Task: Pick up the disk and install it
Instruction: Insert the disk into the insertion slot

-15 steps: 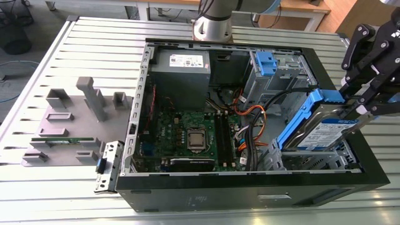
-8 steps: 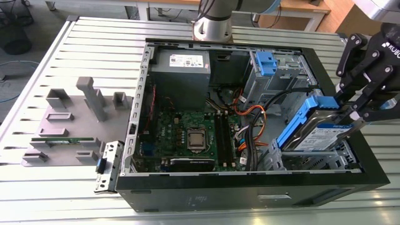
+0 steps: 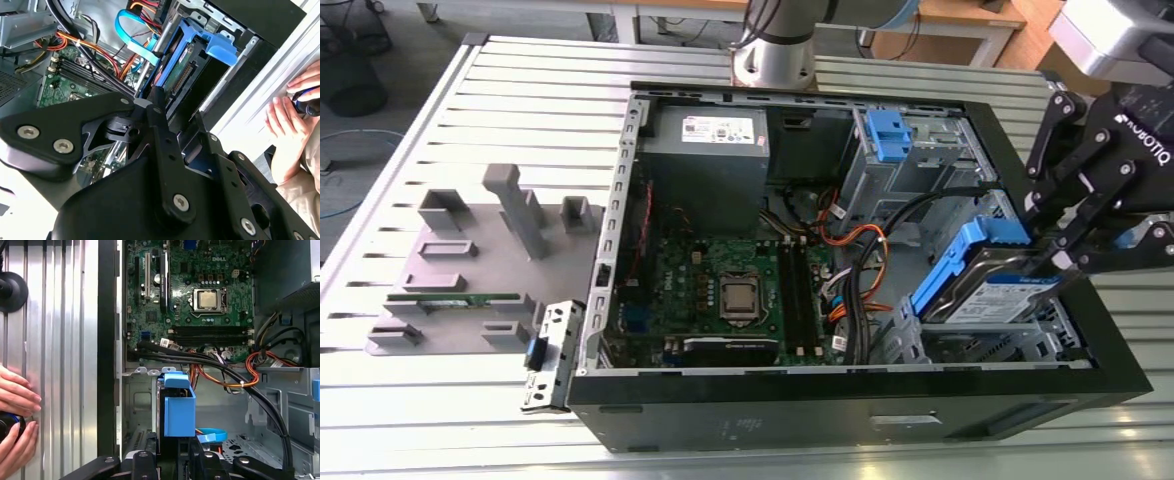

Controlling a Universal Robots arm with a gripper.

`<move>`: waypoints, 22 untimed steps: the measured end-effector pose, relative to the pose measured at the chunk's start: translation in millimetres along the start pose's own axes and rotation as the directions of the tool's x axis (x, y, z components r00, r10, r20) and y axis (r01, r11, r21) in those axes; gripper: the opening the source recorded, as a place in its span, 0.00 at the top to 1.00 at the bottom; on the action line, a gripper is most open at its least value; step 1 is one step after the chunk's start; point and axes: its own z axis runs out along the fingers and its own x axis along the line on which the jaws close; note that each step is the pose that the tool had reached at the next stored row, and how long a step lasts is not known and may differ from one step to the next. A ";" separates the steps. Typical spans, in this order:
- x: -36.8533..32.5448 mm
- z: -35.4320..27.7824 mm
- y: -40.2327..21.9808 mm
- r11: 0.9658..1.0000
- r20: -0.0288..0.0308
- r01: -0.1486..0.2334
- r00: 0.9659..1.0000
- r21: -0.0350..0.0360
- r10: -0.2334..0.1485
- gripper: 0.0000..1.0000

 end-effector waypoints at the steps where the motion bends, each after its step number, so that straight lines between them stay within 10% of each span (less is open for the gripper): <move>1: 0.0 1.8 -0.1 1.000 0.000 0.000 1.000 0.000 0.000 0.65; 22: -0.4 39.9 -1.6 1.000 -0.006 0.000 1.000 0.000 0.000 0.65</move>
